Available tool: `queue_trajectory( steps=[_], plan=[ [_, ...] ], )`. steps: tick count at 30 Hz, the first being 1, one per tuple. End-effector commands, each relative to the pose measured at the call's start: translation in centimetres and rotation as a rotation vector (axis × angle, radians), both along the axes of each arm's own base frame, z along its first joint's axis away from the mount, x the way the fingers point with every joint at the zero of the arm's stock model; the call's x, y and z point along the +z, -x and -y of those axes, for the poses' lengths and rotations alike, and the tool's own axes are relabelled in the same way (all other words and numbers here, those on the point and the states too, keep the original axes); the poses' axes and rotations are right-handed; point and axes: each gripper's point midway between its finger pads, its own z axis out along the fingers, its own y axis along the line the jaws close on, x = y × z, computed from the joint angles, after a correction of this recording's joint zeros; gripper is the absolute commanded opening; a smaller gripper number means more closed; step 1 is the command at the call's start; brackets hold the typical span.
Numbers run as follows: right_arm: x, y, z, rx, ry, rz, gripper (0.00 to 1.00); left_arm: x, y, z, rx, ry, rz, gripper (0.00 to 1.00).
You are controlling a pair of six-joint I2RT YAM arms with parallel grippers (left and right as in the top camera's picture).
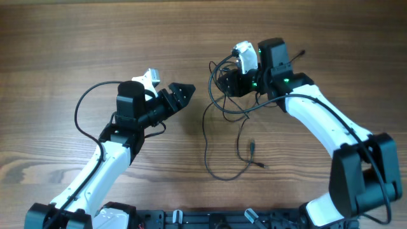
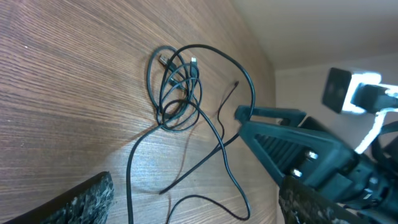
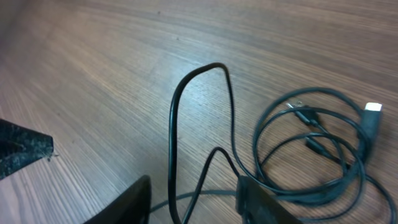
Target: Untangle cables
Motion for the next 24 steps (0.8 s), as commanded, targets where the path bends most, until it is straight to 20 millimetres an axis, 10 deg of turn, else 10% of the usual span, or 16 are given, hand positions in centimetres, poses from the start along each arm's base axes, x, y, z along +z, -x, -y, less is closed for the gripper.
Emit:
queue_trajectory(
  steps=[1,10,11,13,24],
  plan=[
    [0.7,-0.2,-1.3,0.019,-0.078,-0.001,0.11,0.0,-0.3,0.0,0.022,0.005,-0.010,0.89],
    [5.0,1.5,-3.7,0.141,-0.273,-0.011,0.06,-0.2,-0.4,-0.2,0.038,-0.007,-0.012,1.00],
    [4.6,1.3,-3.4,0.123,-0.249,-0.007,0.62,-0.4,-0.6,-0.5,0.057,-0.020,-0.016,1.00],
    [4.2,1.2,-3.2,0.106,-0.231,-0.010,1.00,-1.2,-0.9,-1.6,0.113,-0.061,-0.034,1.00],
    [0.0,-1.4,-6.2,-0.027,0.155,0.263,0.91,-4.8,-1.1,-7.7,0.383,-0.262,-0.144,1.00]
  ],
)
